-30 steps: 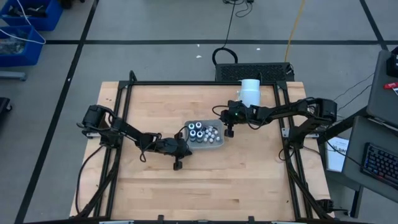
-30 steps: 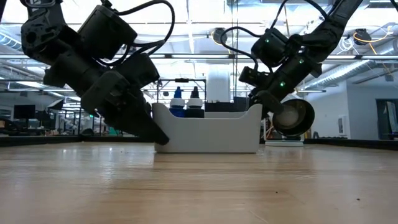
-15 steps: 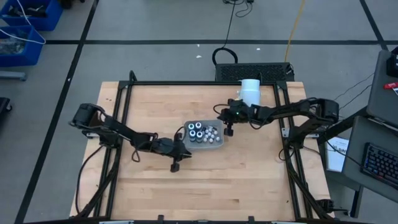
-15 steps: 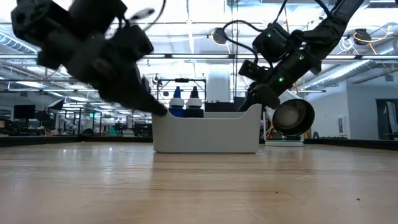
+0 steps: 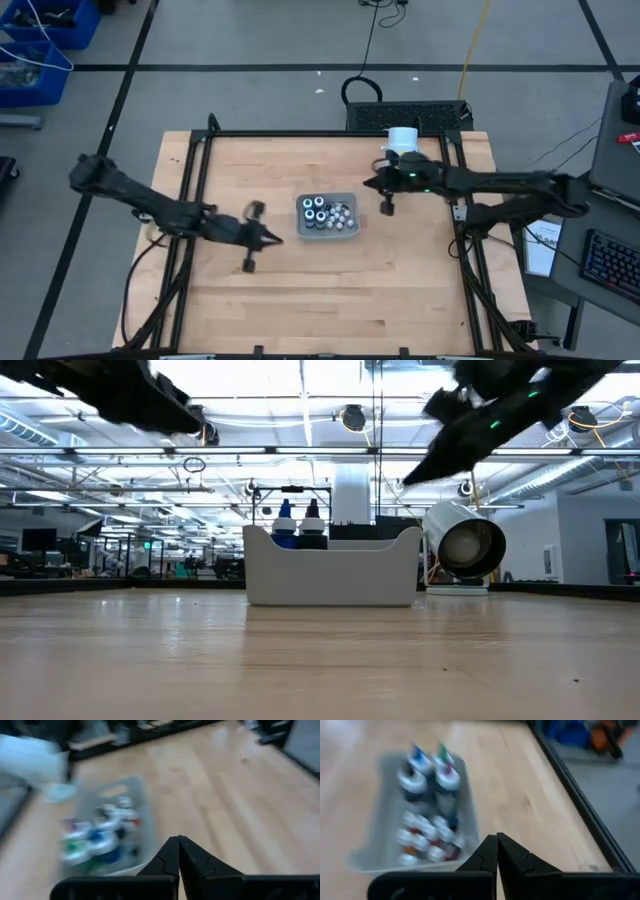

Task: Pick & Place food coloring
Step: Return to Home Position

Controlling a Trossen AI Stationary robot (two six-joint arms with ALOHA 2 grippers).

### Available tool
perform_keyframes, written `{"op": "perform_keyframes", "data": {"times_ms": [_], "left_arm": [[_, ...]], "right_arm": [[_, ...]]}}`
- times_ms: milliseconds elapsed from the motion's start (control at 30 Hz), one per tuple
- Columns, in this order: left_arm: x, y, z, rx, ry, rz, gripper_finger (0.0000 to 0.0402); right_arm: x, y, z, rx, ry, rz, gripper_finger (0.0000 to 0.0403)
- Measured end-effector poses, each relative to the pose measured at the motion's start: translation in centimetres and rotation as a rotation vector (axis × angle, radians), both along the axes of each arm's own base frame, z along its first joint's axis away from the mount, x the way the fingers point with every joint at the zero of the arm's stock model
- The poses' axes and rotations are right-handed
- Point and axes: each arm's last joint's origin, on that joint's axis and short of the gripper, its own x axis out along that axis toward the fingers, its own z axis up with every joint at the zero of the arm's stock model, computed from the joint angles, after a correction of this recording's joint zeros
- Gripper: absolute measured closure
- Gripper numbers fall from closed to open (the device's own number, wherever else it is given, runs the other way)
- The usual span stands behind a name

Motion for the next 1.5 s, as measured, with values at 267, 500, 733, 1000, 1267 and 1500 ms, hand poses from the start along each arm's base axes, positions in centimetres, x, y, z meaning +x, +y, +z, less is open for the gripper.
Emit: {"op": "perform_keyframes", "data": {"times_ms": [267, 500, 733, 1000, 1267, 1500], "left_arm": [[-6.2, 2.0, 2.4, 0.078, -0.177, 0.151, 0.0397], [-8.0, 3.8, 0.0, 0.147, -0.232, 0.243, 0.0398], [-8.9, 6.0, -0.8, 0.119, -0.265, 0.198, 0.0399], [-10.9, 6.8, -3.1, 0.084, -0.389, 0.125, 0.04], [-11.5, 7.1, -5.2, 0.012, -0.447, 0.11, 0.04], [-11.4, 7.3, -5.3, 0.005, -0.442, 0.11, 0.0401]], "right_arm": [[-5.7, 2.5, -0.1, 0.116, -0.257, 0.104, 0.0403], [-8.7, 3.1, -3.2, 0.088, -0.4, 0.099, 0.0403], [-10.1, 2.3, -3.7, 0.105, -0.465, 0.042, 0.0403], [-10.4, 2.6, -3.9, 0.136, -0.451, 0.084, 0.0403], [-10.6, 2.7, -5.9, 0.185, -0.535, 0.074, 0.0403], [-10.8, 2.7, -5.6, 0.162, -0.579, 0.078, 0.0403]]}}
